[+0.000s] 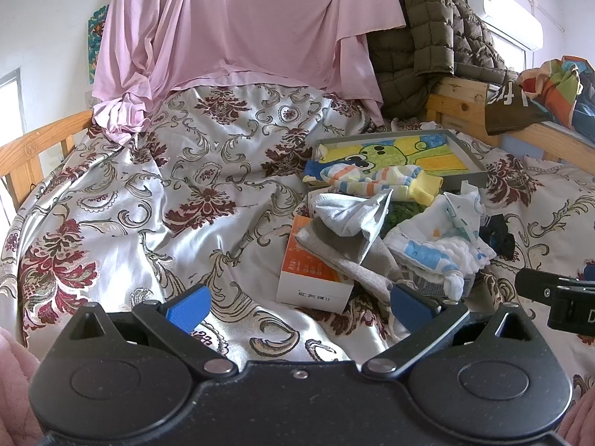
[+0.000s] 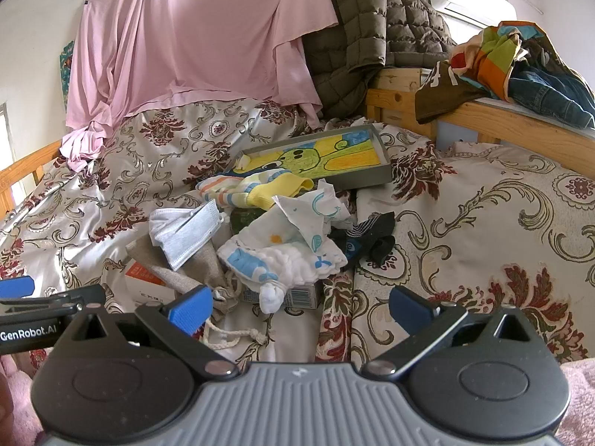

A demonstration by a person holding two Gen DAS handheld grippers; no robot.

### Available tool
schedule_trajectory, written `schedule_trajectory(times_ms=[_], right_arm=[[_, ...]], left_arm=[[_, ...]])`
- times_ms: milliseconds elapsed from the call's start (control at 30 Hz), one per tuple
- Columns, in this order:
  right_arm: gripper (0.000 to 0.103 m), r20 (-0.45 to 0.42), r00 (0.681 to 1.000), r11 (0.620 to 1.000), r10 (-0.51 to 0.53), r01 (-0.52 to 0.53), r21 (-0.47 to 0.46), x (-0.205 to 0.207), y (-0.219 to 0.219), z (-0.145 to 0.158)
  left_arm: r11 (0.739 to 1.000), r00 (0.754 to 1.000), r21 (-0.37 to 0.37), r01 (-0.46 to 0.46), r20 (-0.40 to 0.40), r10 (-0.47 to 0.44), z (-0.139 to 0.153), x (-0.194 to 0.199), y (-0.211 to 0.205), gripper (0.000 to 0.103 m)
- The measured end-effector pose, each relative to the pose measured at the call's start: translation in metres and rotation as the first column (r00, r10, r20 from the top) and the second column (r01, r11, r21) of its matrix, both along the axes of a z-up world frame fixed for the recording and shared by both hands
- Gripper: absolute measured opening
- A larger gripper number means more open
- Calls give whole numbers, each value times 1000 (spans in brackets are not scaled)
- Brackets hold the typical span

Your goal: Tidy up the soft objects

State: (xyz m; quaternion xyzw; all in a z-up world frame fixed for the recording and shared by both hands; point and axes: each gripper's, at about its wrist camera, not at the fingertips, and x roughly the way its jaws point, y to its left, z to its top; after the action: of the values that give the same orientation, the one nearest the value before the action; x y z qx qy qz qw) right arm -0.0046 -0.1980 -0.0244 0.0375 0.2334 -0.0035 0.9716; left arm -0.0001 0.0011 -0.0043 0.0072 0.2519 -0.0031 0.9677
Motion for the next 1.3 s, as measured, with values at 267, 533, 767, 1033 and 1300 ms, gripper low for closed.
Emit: schedule_trajectory(times_ms=[267, 533, 767, 1033, 1300], right_arm=[[103, -1, 1000, 1000, 0, 0, 0, 0, 0, 0], [103, -1, 1000, 1000, 0, 0, 1, 0, 0, 0], [103, -1, 1000, 1000, 0, 0, 2, 0, 0, 0], [103, -2, 1000, 1000, 0, 0, 2, 0, -1, 0], [103, -2, 1000, 1000, 0, 0, 3, 0, -1, 0]], left_arm=[[1000, 1000, 0, 0, 0, 0, -1, 0, 0, 102], [1000, 1000, 0, 0, -2, 0, -5, 0, -1, 102], [1000, 1000, 0, 0, -2, 0, -5, 0, -1, 102], [1000, 1000, 0, 0, -3, 0, -3, 0, -1, 102], [1000, 1000, 0, -1, -4, 1, -5, 0, -1, 102]])
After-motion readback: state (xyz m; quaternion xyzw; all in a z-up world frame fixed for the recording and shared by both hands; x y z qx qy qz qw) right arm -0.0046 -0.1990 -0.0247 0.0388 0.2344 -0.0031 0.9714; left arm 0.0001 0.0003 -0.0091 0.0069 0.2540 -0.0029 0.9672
